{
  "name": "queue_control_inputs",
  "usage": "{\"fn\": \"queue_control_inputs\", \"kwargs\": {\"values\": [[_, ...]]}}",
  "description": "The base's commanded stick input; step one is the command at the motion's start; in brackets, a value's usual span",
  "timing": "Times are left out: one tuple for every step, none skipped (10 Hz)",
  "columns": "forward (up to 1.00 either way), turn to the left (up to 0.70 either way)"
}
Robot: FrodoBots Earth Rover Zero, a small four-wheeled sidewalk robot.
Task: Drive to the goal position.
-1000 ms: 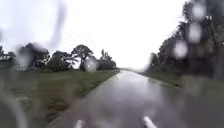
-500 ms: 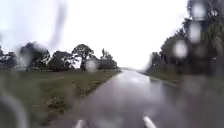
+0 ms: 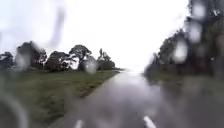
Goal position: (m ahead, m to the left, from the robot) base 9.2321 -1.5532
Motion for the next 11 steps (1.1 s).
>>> {"fn": "queue_control_inputs", "kwargs": {"values": [[0.85,0.00],[0.85,0.00],[0.85,0.00],[0.85,0.00],[0.85,0.00],[0.85,0.00],[0.85,0.00],[0.85,0.00],[0.85,-0.09],[0.85,-0.27],[0.85,-0.20]]}}
